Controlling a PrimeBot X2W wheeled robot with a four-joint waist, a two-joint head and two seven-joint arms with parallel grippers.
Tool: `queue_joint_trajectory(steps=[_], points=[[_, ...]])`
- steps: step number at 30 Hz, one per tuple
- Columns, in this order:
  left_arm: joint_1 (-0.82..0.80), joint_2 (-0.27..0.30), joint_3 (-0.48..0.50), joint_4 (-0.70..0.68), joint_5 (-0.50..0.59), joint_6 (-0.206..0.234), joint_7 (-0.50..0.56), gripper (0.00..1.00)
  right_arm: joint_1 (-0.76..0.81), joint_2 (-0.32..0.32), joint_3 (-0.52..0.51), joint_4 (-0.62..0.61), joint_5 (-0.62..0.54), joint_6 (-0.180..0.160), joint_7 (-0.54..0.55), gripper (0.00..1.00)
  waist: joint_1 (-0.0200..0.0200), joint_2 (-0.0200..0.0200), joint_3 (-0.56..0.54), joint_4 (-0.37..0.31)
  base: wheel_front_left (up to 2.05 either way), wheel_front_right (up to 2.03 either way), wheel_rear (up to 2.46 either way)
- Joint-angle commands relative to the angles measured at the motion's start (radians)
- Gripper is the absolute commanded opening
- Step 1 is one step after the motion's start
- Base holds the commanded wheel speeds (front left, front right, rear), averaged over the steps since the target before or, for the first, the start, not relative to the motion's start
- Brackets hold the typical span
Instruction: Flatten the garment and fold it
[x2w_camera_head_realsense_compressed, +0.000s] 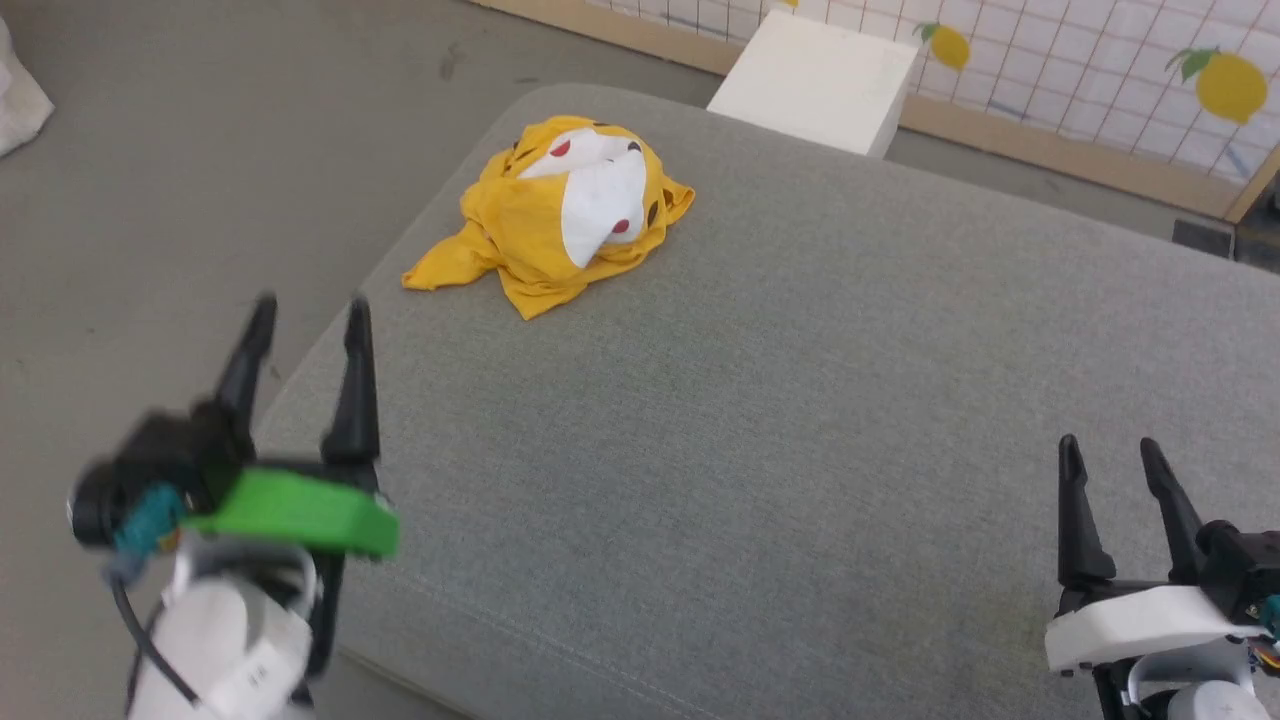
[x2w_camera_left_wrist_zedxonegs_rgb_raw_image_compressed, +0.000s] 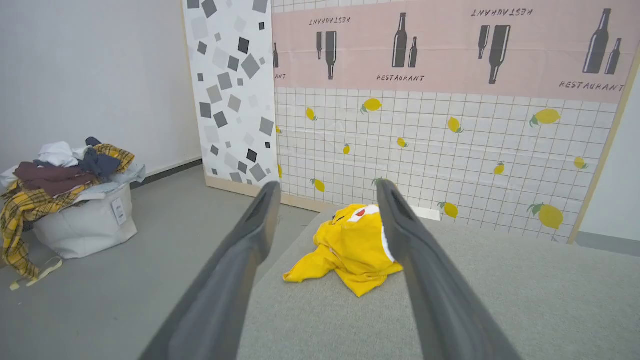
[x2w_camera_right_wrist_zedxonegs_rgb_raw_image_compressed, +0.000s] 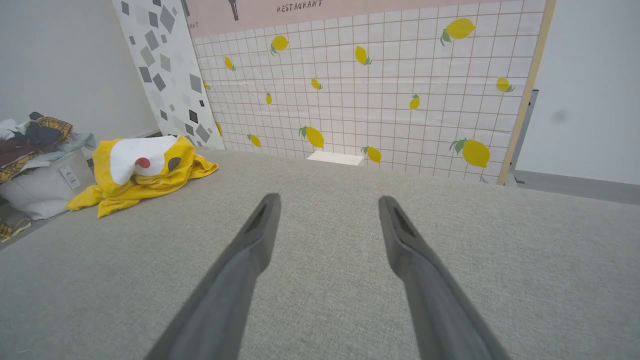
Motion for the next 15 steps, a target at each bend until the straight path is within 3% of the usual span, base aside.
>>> queue_joint_trajectory(steps=[1,15], points=[[-0.049,0.014,-0.003,0.004,-0.002,-0.008,0.023,1.0,-0.018,0.001,0.0,-0.016,-0.011,-0.002,0.003,1.0,0.0,0.0,0.023,-0.009,0.0,0.0,0.0],[-0.469,0.142,0.004,0.222,-0.094,-0.054,0.257,1.0,-0.065,0.001,0.039,-0.245,-0.079,-0.002,0.116,1.0,0.0,0.0,0.19,-0.095,0.0,0.0,0.0]])
